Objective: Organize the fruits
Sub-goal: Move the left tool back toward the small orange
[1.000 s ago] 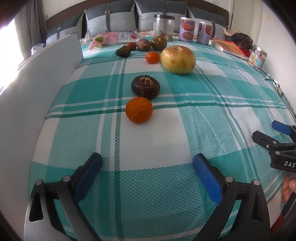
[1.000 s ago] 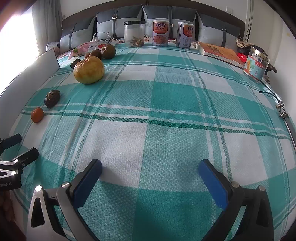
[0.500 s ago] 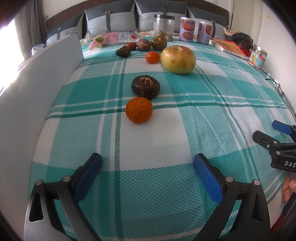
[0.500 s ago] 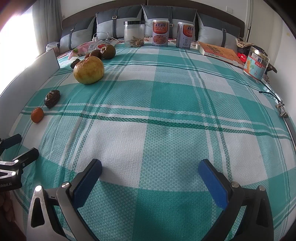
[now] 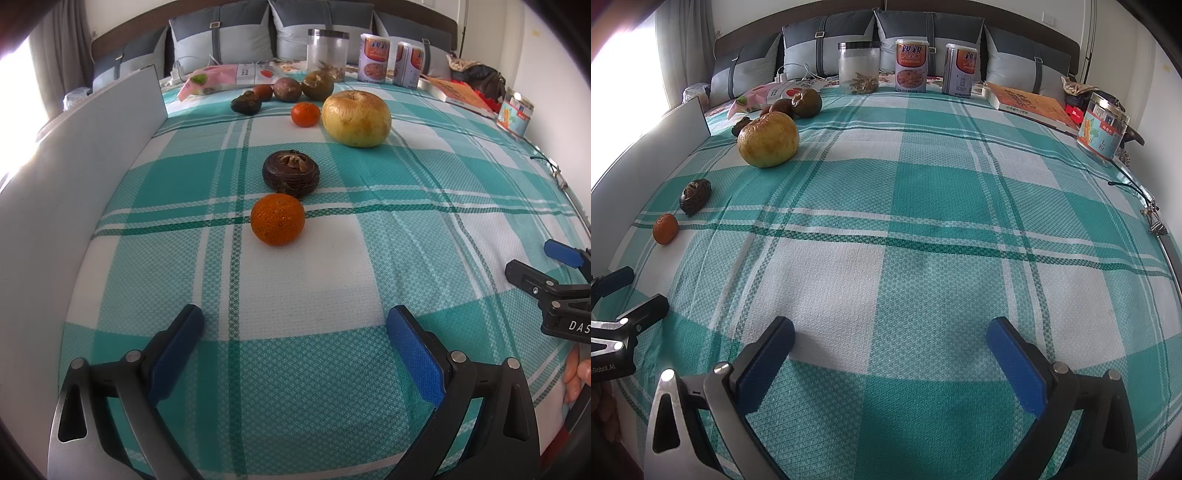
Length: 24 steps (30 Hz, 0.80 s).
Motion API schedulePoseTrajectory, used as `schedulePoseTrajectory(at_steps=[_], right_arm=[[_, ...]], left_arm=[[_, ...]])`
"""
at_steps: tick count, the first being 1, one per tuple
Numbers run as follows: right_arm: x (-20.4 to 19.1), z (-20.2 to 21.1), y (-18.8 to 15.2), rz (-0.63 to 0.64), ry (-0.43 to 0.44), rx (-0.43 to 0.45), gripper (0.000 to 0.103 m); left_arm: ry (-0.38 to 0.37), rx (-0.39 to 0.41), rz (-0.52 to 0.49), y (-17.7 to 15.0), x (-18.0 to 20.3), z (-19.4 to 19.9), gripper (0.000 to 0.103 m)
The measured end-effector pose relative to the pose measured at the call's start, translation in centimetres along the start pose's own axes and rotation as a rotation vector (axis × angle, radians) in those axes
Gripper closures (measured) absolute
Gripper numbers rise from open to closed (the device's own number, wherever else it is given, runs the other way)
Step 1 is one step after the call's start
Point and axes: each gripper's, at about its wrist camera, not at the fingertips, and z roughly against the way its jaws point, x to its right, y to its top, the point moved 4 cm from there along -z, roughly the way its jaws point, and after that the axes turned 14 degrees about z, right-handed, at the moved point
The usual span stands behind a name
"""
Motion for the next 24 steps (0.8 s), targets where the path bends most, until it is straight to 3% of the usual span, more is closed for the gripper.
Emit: schedulePoseTrajectory(at_steps=[24], right_arm=[[0.05, -0.09, 0.07, -0.004, 0.005, 0.002, 0.000]], left_arm=[[-0.009, -0.003, 0.005, 0.01, -0.04, -0.04, 0.002]])
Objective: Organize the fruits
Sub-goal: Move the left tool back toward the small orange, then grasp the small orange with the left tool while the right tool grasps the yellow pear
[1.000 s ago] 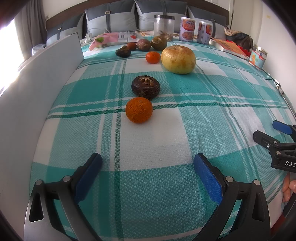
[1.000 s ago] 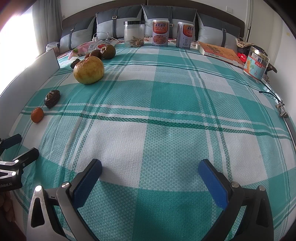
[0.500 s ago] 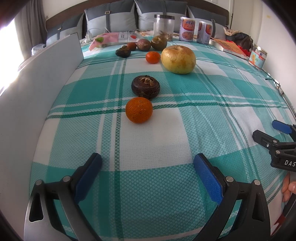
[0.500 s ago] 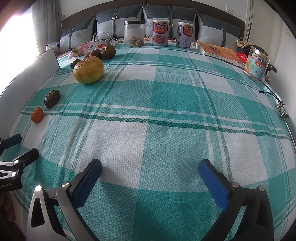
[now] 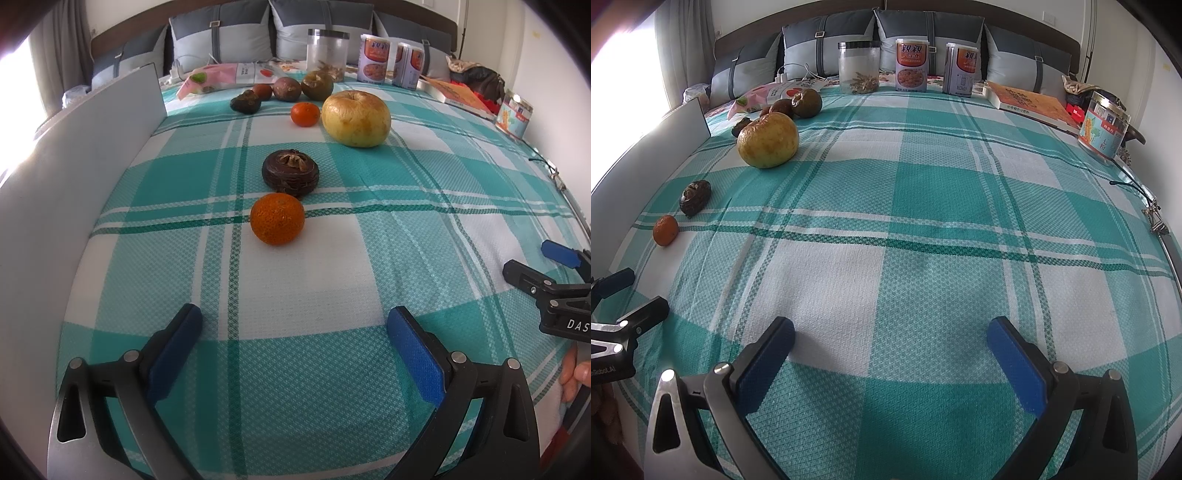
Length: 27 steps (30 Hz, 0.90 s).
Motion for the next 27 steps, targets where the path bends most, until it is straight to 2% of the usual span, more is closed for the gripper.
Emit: schedulePoseTrajectory(at_steps=[9, 11, 13, 17, 20, 22, 23, 24, 25, 27], right_arm=[[0.0, 0.0, 0.0, -0.001, 0.001, 0.001, 0.000], [0.0, -0.1, 0.1, -0.001, 0.000, 0.001, 0.000], [0.0, 0.0, 0.0, -0.001, 0.001, 0.001, 0.000], [0.0, 0.0, 0.0, -0.001, 0.001, 0.001, 0.000], [0.0, -0.1, 0.0, -0.001, 0.001, 0.001, 0.000], [0.0, 0.0, 0.0, -0.001, 0.001, 0.001, 0.000], [-0.1, -0.1, 0.0, -0.001, 0.001, 0.001, 0.000], [-0.1, -0.1, 0.0, -0.001, 0.001, 0.001, 0.000], [-0.1, -0.1, 0.0, -0.001, 0.001, 0.001, 0.000], [-0.1, -0.1, 0.0, -0.001, 0.001, 0.001, 0.000]], left_arm=[[-0.025, -0.011, -0.005, 0.1, 0.0, 0.1, 0.001], [-0.056, -0.047, -0.042, 0.4, -0.1, 0.1, 0.001], [-0.099, -0.069, -0.036, 1.6, -0.6, 0.1, 0.002], [-0.084, -0.060, -0.053, 4.7, -0.7, -1.2, 0.003], [-0.091, -0.071, -0.049, 5.4, -0.4, -2.3, 0.005], [-0.068, -0.045, -0.079, 5.2, -0.1, -2.5, 0.029], [-0.059, -0.021, -0.092, 5.2, 0.0, -2.3, 0.048], [-0.084, -0.020, -0.085, 5.2, -0.1, -2.2, 0.067], [-0.093, -0.020, -0.069, 5.2, -0.4, -2.0, 0.072], [-0.078, -0.016, -0.048, 5.0, -1.1, -1.5, 0.073]])
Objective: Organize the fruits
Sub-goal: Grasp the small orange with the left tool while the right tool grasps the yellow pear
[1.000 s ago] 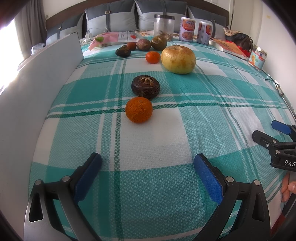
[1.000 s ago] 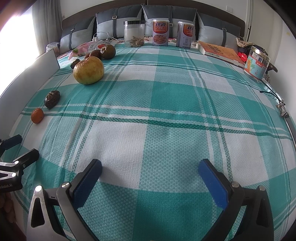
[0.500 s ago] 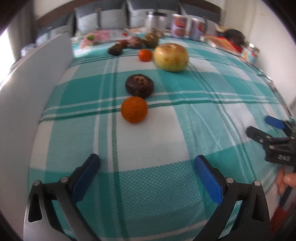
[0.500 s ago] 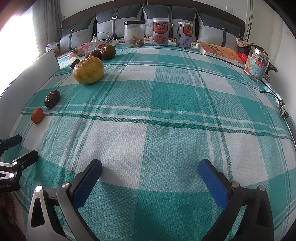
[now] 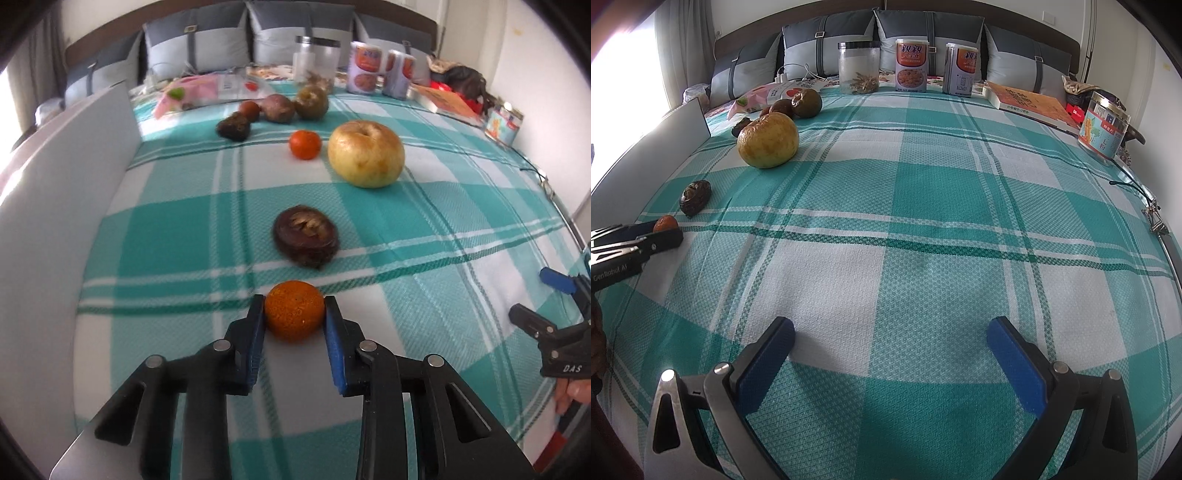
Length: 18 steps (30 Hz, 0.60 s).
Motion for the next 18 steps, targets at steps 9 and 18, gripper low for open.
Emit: schedulePoseTrajectory(at_steps=[9, 18], right_arm=[[0.0, 0.0, 0.0, -0.002, 0.000, 0.002, 0.000], [0.0, -0.2, 0.4, 0.010, 0.006, -0.053, 0.000]], left_arm=[[0.043, 0.048, 0.080, -4.2, -5.4, 4.1, 0.073], [0.018, 0.052, 0.106, -5.0, -6.3, 4.4, 0.015]])
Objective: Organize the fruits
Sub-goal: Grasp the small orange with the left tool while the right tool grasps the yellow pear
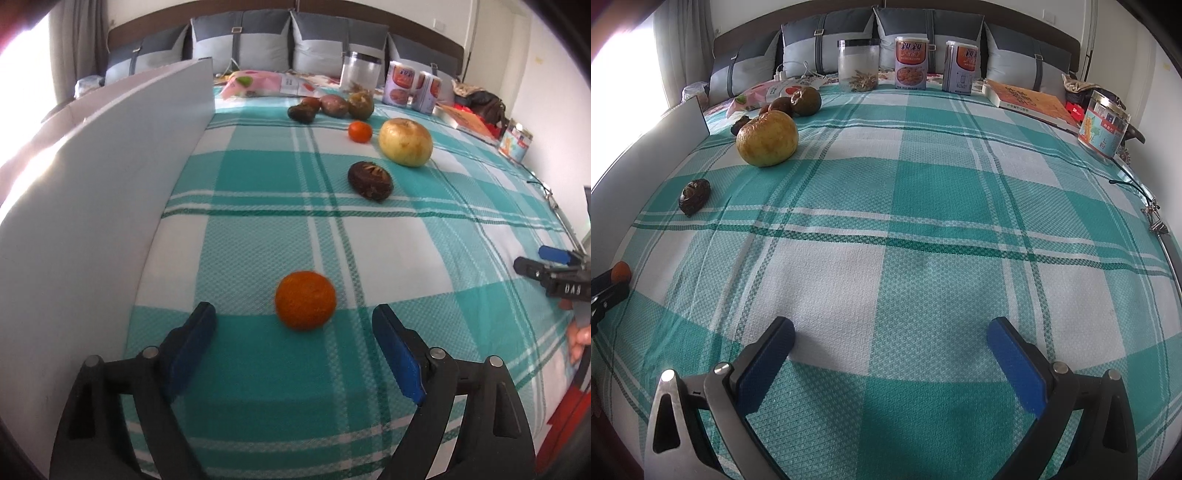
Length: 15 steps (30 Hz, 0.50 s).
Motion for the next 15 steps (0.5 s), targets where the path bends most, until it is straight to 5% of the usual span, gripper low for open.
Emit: schedulePoseTrajectory(at_steps=[5, 10, 15], right_arm=[[-0.2, 0.3, 4.4, 0.000, 0.045, -0.013, 0.001], [-1.7, 0.3, 14.6, 0.030, 0.146, 0.030, 0.001], [-4.7, -2.3, 20.3, 0.144, 0.152, -0.013, 0.006]], left_arm=[[-0.022, 0.001, 0.017, 0.1, -0.3, 0.1, 0.014], [-0.028, -0.002, 0.016, 0.0, -0.2, 0.1, 0.013], [-0.068, -0.006, 0.061, 0.1, -0.7, 0.4, 0.014]])
